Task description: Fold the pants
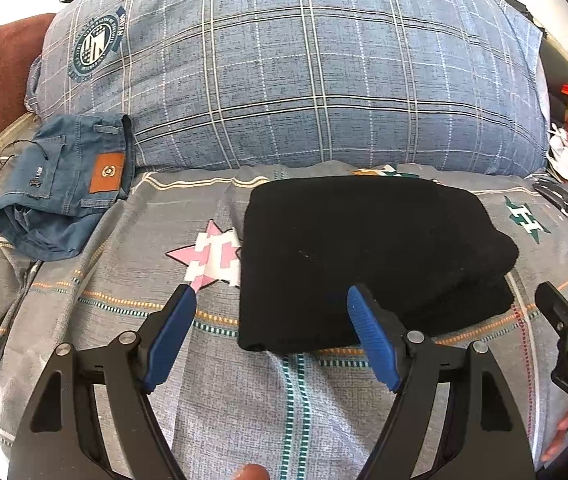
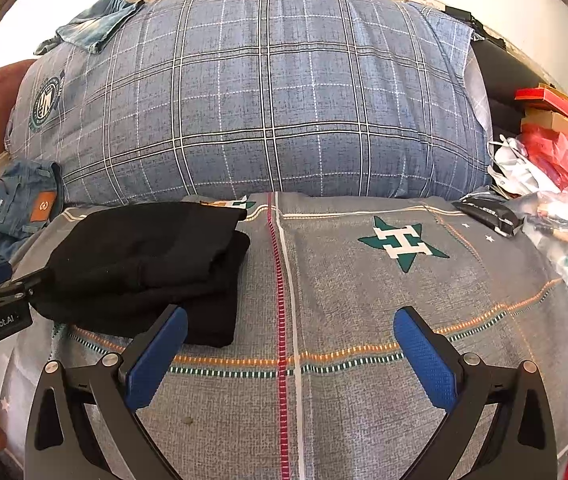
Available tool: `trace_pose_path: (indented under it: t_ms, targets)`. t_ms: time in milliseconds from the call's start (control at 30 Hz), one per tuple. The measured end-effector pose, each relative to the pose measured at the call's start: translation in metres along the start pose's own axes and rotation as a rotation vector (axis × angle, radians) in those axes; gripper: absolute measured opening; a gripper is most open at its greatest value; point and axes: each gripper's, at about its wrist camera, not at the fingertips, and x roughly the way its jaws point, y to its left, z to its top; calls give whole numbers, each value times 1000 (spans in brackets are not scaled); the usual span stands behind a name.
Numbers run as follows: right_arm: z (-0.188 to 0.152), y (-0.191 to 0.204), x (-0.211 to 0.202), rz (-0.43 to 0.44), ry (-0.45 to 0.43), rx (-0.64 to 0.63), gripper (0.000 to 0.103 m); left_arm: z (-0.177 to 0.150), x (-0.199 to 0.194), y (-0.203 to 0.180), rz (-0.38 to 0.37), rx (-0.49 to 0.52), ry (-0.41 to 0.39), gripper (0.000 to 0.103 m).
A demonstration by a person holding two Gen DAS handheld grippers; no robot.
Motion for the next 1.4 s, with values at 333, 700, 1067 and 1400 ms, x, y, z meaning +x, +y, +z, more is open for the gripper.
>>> trace_pose_path:
  t_ms: [333, 700, 1067, 1400]
  targets:
    - [-1, -3, 1, -3, -1, 1, 103, -3, -7, -8, -62, 22, 2, 78]
    - [-2, -11, 1, -2, -2, 18, 103, -2, -6, -6, -76, 12, 16, 78]
    - [-5, -12, -2, -19, -5, 6, 103, -2, -6, -5, -89, 12, 24, 78]
    - [-6, -13, -1, -27, -2, 0, 103, -1, -5, -3, -94, 3, 31, 78]
